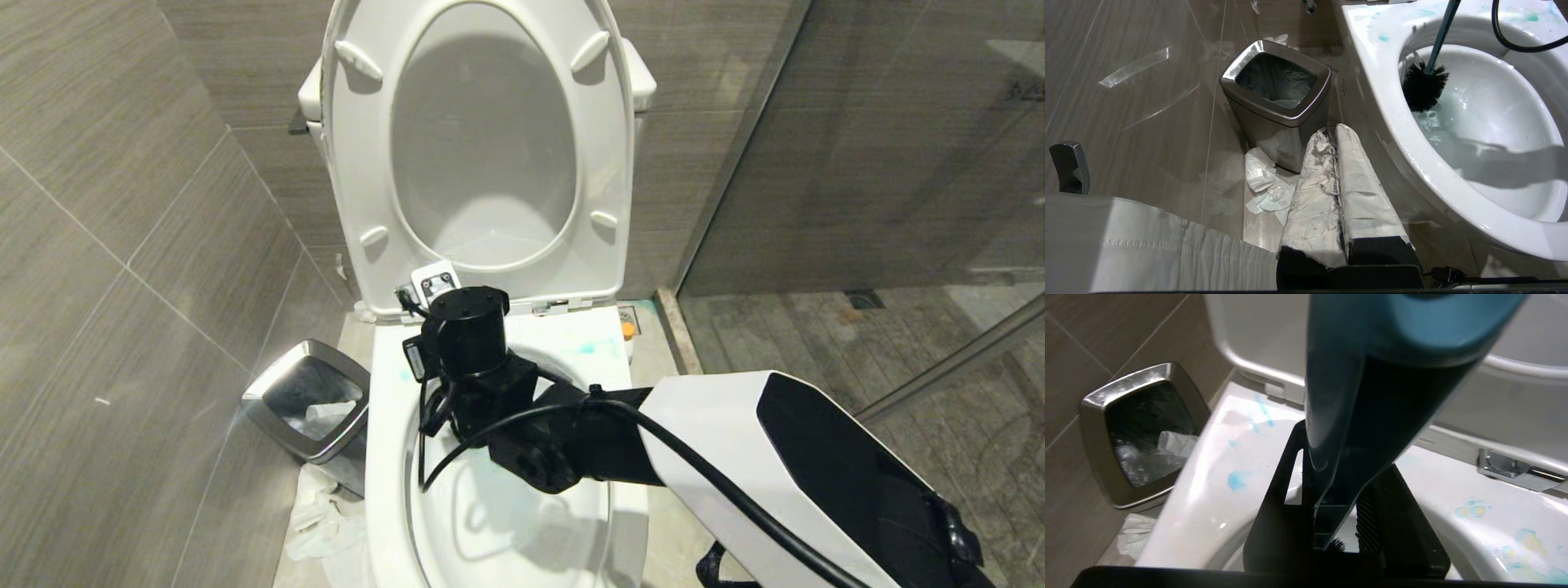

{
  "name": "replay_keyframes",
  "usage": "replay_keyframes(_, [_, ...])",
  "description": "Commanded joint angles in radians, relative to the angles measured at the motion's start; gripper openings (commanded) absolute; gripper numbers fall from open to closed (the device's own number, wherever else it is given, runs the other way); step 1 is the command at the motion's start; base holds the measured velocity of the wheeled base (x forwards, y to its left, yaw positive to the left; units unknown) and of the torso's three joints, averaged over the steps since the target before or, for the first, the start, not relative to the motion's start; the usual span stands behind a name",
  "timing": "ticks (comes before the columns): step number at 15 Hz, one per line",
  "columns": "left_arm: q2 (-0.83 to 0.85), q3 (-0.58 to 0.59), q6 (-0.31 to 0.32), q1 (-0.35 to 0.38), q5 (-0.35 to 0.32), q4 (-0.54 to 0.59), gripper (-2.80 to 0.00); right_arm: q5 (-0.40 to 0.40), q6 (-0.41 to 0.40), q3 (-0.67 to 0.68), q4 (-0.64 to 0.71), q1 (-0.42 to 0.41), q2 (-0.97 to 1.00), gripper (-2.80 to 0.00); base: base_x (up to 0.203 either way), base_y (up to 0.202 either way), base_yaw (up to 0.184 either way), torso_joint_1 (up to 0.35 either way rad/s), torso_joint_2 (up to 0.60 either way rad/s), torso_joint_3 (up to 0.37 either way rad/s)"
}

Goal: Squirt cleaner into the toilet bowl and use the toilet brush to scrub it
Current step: Scrub the toilet bowl

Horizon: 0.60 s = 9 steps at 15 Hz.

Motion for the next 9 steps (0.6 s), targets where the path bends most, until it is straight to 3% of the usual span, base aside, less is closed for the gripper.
replay_keyframes(1, [0.0,0.0,0.0,0.0,0.0,0.0,-2.8,-0.004,0.001,0.001,-0.004,0.029,-0.007,-2.8,0.0,0.0,0.0,0.0,0.0,0.0])
replay_keyframes(5, [0.0,0.0,0.0,0.0,0.0,0.0,-2.8,-0.012,0.003,0.019,-0.002,0.075,-0.044,-2.8,0.0,0.0,0.0,0.0,0.0,0.0])
replay_keyframes(9, [0.0,0.0,0.003,0.0,0.0,0.002,-2.8,-0.016,0.036,0.141,-0.004,0.109,-0.109,-2.8,0.0,0.0,0.0,0.0,0.0,0.0])
